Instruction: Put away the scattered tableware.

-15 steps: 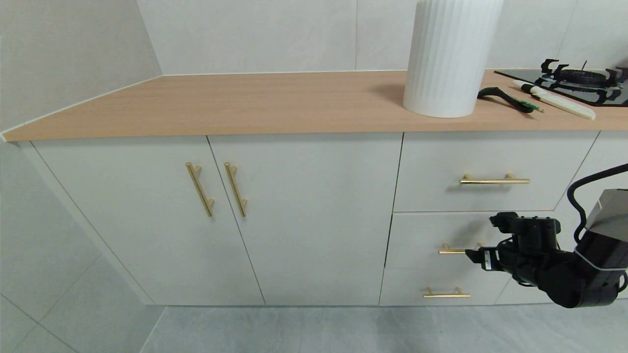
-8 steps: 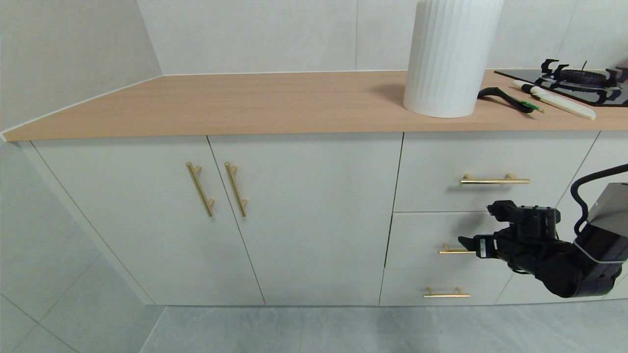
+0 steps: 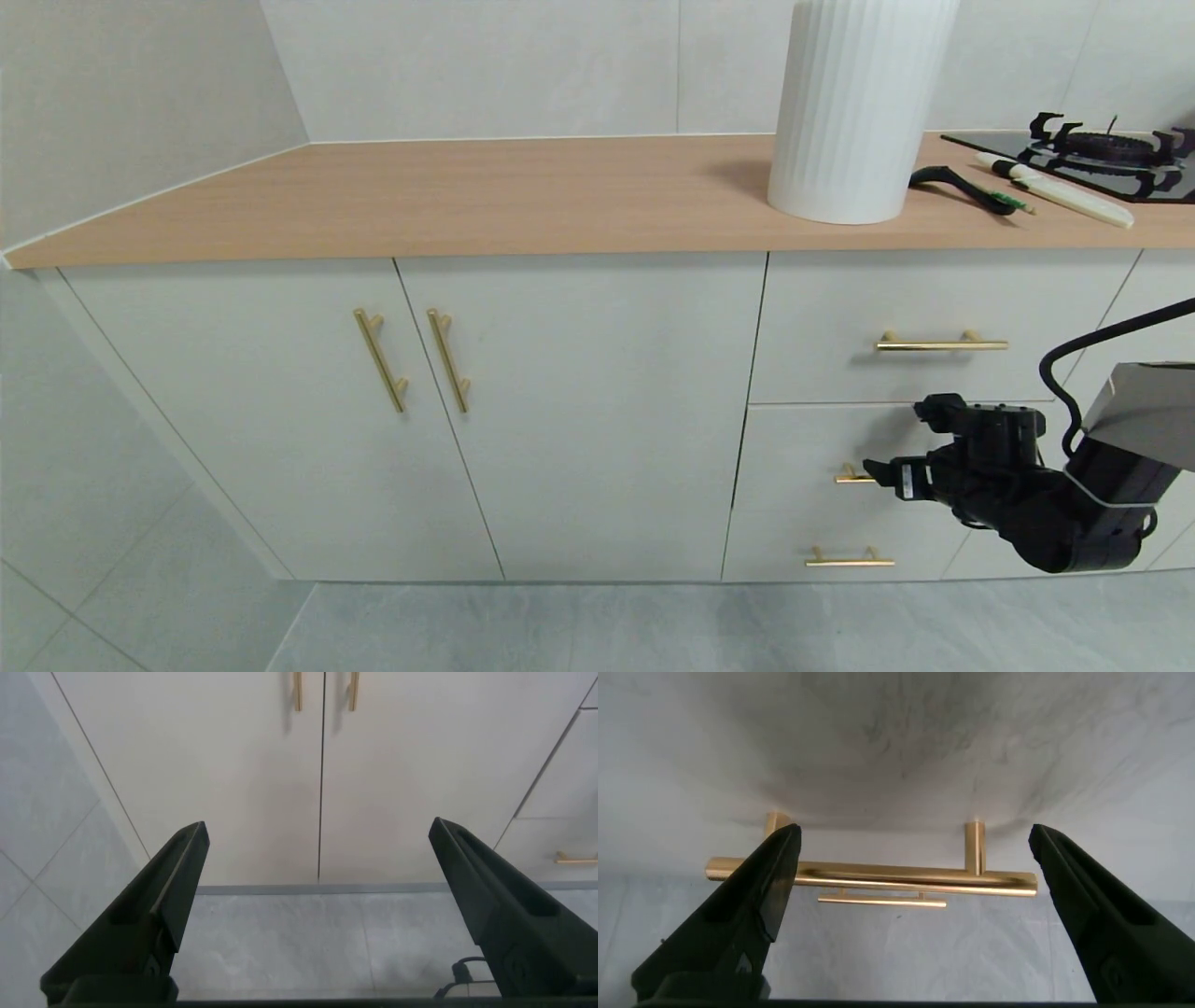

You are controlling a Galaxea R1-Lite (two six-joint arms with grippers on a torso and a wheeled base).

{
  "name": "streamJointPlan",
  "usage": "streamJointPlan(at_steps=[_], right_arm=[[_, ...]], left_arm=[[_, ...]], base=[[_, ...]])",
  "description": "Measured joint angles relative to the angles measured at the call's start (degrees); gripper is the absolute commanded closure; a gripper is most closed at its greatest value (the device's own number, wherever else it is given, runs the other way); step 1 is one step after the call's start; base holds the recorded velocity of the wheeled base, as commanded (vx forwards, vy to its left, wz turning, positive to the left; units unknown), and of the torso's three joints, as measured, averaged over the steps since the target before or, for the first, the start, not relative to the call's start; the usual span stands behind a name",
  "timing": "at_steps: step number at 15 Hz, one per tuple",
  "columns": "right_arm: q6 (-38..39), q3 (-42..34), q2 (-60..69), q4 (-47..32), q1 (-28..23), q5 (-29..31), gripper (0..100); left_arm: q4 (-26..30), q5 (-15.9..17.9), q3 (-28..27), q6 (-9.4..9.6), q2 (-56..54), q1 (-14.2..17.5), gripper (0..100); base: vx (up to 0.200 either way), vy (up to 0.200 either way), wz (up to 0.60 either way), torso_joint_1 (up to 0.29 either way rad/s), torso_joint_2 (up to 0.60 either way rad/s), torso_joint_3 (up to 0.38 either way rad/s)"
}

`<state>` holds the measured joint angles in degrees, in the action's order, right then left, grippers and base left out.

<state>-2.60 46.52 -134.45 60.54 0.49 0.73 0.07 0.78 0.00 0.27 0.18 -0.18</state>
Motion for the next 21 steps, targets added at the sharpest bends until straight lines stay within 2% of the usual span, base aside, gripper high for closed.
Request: streamJointPlan(at_steps=[14,18,21], right_arm=[[-1.5,-1.3,-3.1,0.5,0.4,0.2,0],[-1.8,-9.3,3.6,-1.4,0.6,-0.5,0],[-1.8,-13.4,15.8,-8.8,1.0,-1.3,0]], left_arm=[[0.0,0.0,0.0,0.00,0.0,0.0,0],[0.0,0.0,0.0,0.00,0.0,0.0,0],[0.0,0.0,0.0,-0.02,0.0,0.0,0]], base=[[0.000,0.000,0.00,0.000,0.00,0.000],[0.000,0.000,0.00,0.000,0.00,0.000],[0.000,0.000,0.00,0.000,0.00,0.000]])
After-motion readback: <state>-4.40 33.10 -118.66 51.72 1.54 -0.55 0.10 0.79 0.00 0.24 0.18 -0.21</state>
